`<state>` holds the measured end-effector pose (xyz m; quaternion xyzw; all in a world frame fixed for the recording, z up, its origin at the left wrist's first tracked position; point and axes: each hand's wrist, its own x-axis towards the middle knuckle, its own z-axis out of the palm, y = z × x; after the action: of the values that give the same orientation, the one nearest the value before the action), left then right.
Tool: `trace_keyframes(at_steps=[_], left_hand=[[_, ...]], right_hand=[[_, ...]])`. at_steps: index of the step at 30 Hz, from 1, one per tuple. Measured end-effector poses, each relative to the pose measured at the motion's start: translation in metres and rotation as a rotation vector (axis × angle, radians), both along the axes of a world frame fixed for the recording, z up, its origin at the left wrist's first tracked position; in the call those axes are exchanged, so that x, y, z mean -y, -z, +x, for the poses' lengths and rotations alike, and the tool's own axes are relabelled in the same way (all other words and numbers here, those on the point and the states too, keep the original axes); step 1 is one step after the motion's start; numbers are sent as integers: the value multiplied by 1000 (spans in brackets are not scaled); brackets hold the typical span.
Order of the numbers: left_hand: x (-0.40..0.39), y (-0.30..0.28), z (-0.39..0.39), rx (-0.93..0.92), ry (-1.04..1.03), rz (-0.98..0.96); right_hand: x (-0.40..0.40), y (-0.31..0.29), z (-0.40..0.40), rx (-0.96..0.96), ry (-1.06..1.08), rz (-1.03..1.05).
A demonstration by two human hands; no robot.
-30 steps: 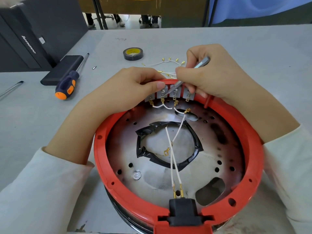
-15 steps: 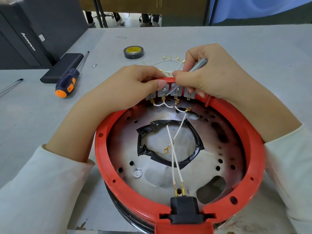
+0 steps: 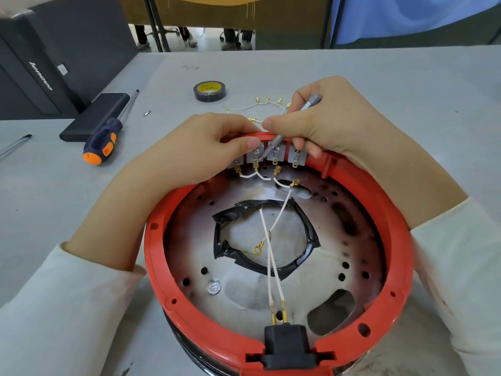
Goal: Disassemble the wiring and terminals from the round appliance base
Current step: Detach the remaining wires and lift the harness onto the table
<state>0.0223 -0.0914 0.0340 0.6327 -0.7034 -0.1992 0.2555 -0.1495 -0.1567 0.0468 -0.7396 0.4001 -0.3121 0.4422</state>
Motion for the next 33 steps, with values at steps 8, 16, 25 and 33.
trace_keyframes(at_steps=[8,16,25,33], left_hand=[[2,0,1,20,3,0],[0,1,2,-17,3,24],[1,2,1,-24,-2,31],[0,2,0,-4,-1,24]], right_hand=[[5,-2,1,-34,-14,53],[-4,6,0,28,65,-105],[-4,6,1,-29,44,-128],[0,0,4,-78,25,-59]])
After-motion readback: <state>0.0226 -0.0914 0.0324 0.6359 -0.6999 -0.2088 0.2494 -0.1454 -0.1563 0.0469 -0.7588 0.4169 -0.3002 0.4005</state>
